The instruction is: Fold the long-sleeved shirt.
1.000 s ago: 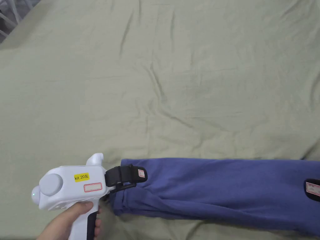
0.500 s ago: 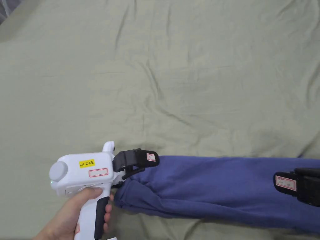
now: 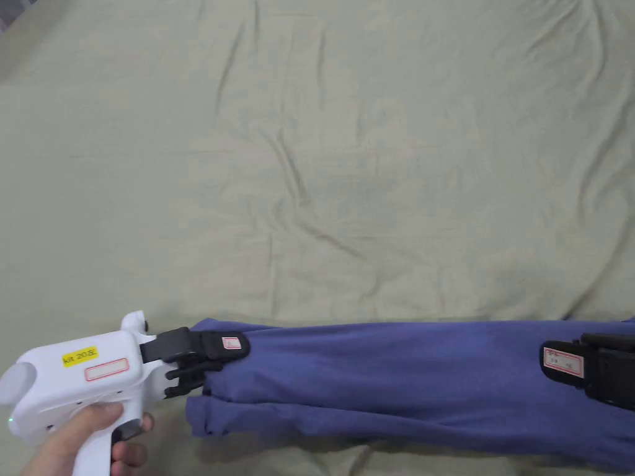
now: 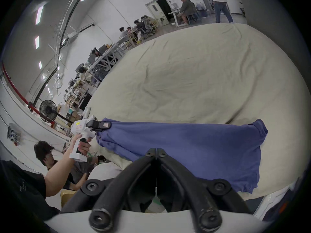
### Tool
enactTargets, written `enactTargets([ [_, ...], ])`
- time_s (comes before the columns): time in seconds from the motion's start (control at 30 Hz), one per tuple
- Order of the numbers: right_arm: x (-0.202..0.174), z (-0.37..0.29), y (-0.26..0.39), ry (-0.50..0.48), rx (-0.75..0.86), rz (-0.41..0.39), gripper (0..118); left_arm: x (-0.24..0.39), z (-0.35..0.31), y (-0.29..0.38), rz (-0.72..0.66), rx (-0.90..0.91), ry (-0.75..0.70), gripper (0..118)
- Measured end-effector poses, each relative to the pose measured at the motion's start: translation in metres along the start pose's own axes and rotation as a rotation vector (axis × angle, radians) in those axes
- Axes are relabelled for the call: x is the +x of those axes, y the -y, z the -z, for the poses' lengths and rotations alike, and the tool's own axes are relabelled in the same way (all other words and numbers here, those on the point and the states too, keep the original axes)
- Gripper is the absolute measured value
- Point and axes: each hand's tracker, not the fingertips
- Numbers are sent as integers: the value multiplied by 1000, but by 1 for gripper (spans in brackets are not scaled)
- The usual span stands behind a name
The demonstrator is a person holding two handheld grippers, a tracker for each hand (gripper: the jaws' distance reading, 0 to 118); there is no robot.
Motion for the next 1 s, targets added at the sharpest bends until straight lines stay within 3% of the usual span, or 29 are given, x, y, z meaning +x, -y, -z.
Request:
enactTargets([
  [0.3,-21,0,-9,12,11,-11,0,21,-64,-10,14,69,4,0],
  [0.47,-30,1,-15,17,25,-12,0,26,-112,-23,35,111,-86,0],
  [0.7,-40,0,-17,33,33,-45,0,49,-180,-40,37,322,-185,0],
  [0.8,-40,-1,-15,35,37,-46,0,62,-169,-20,34,354,-203,0],
  [1.0,-32,-10,-7,32,53,-28,0,120,-80,56,28,361,-170,0],
])
